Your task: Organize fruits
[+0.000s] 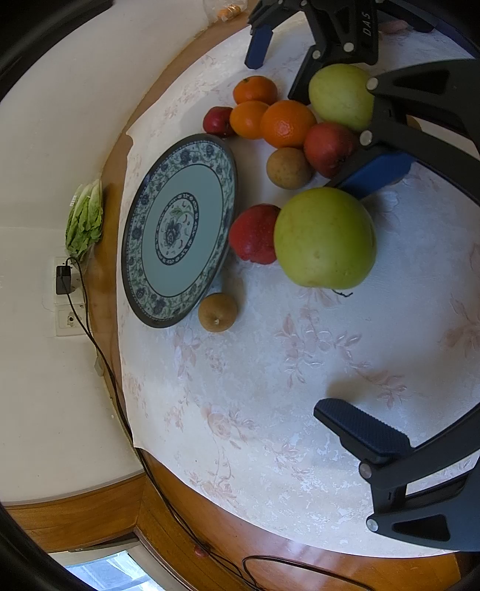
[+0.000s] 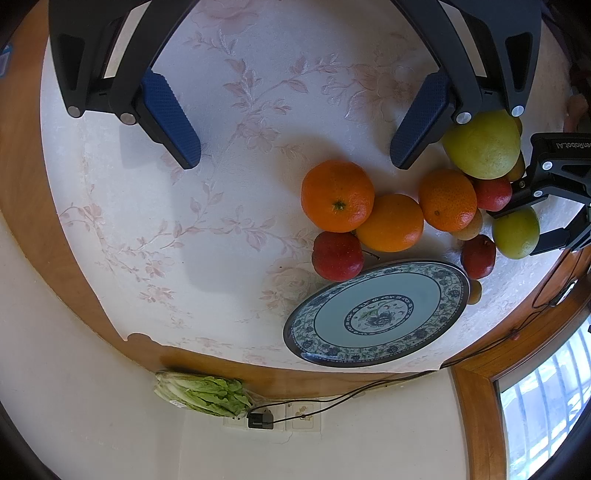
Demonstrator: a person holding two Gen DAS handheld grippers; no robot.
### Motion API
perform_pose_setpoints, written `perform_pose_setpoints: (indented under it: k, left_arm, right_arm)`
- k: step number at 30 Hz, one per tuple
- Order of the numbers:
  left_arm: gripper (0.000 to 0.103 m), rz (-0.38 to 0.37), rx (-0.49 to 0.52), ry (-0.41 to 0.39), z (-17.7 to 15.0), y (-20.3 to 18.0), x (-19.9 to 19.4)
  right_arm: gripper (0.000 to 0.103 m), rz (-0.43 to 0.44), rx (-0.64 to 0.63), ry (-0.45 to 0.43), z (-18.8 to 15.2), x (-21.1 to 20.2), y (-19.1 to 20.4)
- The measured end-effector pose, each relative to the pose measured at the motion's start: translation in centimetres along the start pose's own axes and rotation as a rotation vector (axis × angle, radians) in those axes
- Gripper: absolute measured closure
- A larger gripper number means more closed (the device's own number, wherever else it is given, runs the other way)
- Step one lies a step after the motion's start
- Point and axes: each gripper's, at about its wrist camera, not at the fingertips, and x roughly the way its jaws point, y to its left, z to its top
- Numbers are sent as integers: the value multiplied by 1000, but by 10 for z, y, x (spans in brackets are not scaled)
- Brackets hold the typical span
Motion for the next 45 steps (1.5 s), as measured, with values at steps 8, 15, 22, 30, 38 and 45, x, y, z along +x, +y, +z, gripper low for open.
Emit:
perform_pose_setpoints:
  k: [8,15,22,30,38,45]
  left_arm:
    - [0,4,0,-10,-1,0,-1]
    - [0,4,0,-10,-1,0,-1]
    - [0,4,0,-11,-2,-1,-1]
    - [0,5,1,-12,-2,-1,-2]
    - [0,5,1,-12,-3,-1,-2]
    - [0,5,1,-13,-3,-1,-2]
  right_arm:
    - [0,-3,-2,-5,0,-1,0]
    - [0,-3,-2,-7,0,0,0]
    - [0,-2,-2,-8,-1,-1,0]
    - [0,-2,-2,-9,-1,0,0]
    - [0,-2,-2,-7,-1,0,0]
    - [0,-2,-2,-8,-1,0,0]
